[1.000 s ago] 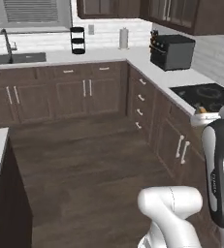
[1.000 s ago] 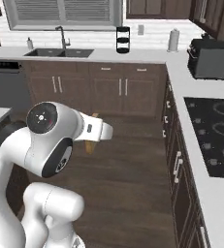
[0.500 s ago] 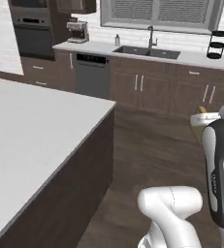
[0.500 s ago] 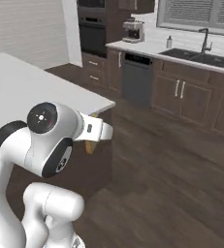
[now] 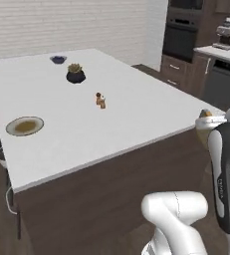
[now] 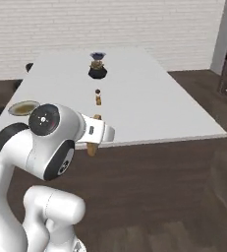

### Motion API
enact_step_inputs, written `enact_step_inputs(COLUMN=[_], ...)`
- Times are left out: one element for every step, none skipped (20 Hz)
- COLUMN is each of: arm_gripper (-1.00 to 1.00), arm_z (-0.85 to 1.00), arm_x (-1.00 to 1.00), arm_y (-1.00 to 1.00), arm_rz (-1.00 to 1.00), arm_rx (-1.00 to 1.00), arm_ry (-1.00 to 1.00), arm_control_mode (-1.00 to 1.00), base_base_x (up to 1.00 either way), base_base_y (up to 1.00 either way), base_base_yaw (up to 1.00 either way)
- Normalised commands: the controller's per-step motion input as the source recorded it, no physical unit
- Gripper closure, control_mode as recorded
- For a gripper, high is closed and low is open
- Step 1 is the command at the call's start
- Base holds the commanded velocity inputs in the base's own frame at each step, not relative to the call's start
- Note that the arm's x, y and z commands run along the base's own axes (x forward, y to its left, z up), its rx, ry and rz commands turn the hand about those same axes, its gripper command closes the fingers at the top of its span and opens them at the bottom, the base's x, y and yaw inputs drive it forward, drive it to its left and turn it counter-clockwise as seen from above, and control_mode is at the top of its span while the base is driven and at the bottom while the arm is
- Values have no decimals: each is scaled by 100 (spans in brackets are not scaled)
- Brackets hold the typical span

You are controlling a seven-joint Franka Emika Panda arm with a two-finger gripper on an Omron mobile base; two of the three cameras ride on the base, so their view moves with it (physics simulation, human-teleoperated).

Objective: Start the toaster. Once the lever pops up, take the bread to the plate on the dining counter.

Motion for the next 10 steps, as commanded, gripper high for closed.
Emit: enact_step_inputs(arm_gripper=[100, 100, 100, 100, 100, 100, 100, 100, 100, 100], arm_z=[0, 0, 0, 0, 0, 0, 0, 0, 0, 0], arm_x=[0, 0, 0, 0, 0, 0, 0, 0, 0, 0], arm_y=[0, 0, 0, 0, 0, 0, 0, 0, 0, 0], arm_rz=[0, 0, 0, 0, 0, 0, 0, 0, 0, 0], arm_rx=[0, 0, 0, 0, 0, 0, 0, 0, 0, 0], arm_ry=[0, 0, 0, 0, 0, 0, 0, 0, 0, 0], arm_control_mode=[100, 100, 100, 100, 100, 100, 100, 100, 100, 100], base_base_x=[0, 0, 0, 0, 0, 0, 0, 0, 0, 5], base_base_y=[89, 98, 100, 100, 100, 100, 100, 100, 100, 100], base_base_yaw=[82, 79, 65, 54, 38, 34, 31, 28, 27, 22])
